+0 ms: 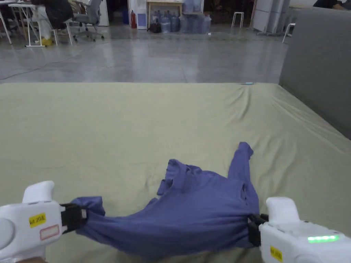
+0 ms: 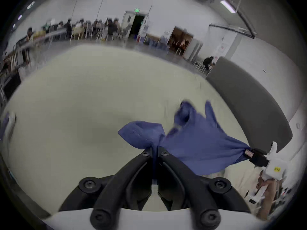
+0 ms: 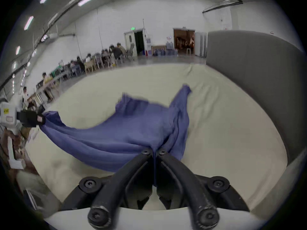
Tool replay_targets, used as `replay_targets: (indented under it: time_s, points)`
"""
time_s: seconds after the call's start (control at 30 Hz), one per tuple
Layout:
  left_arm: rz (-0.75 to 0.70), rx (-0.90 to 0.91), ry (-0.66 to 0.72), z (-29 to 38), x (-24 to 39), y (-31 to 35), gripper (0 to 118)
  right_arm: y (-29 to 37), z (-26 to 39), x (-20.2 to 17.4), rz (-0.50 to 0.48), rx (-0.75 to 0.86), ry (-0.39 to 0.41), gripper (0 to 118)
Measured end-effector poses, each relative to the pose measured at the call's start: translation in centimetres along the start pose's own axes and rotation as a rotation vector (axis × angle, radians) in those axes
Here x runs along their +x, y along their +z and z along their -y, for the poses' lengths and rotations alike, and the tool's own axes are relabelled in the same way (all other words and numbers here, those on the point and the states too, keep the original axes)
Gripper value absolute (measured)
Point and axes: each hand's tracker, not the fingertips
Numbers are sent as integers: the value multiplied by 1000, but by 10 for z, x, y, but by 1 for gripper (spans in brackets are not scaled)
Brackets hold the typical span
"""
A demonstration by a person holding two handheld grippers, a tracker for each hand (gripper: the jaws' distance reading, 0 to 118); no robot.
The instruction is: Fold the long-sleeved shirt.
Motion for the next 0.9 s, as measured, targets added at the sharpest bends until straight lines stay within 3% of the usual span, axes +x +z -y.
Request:
replay_targets:
  time_s: [0.1,0.27,0.3,0.33,0.37,0.4,0.43,0.5,0.53,0.57,0.6,0.63,0.67,0.73,0.8,0.83,0.9]
  points:
    - [-47,-120,0,45,-14,-17,0,-16,45,-10,28,-135,73,0]
    - [-75,-155,-32,71,-36,-44,0,-43,60,0,43,-166,28,0]
    - [-57,-146,-19,69,-38,-43,3,-39,57,4,27,-145,-1,12]
    - [-63,-130,-15,65,-36,-37,33,-28,50,5,18,-142,-10,52]
    - [-71,-120,-21,61,-32,-29,76,-19,44,5,4,-137,-24,87]
    - [-67,-104,-30,57,-30,-22,111,-9,39,5,6,-112,-26,109]
    - [-39,-61,-48,53,-28,-6,115,7,32,5,-9,-22,-22,112]
    - [6,31,-55,43,-20,16,114,27,20,4,-4,45,-29,112]
    - [-4,21,-58,37,-15,25,110,33,14,2,3,42,-33,102]
    - [-41,35,-59,33,-12,34,90,39,10,0,6,61,-34,78]
    - [-50,84,-82,31,-10,42,42,43,8,-1,13,85,-28,32]
    - [-54,114,-111,27,2,52,0,44,6,-4,31,90,-16,0]
    - [-96,126,-119,25,4,57,0,43,8,-7,73,107,-22,0]
    - [-91,118,-113,23,2,59,0,45,11,-9,-3,76,-5,0]
    - [-95,99,-88,22,-8,45,0,44,16,-13,-15,70,-15,0]
    - [-93,85,-74,23,-12,37,19,43,21,-16,-15,71,-13,0]
    - [-100,29,-72,25,-24,6,105,41,20,-16,-19,59,-2,0]
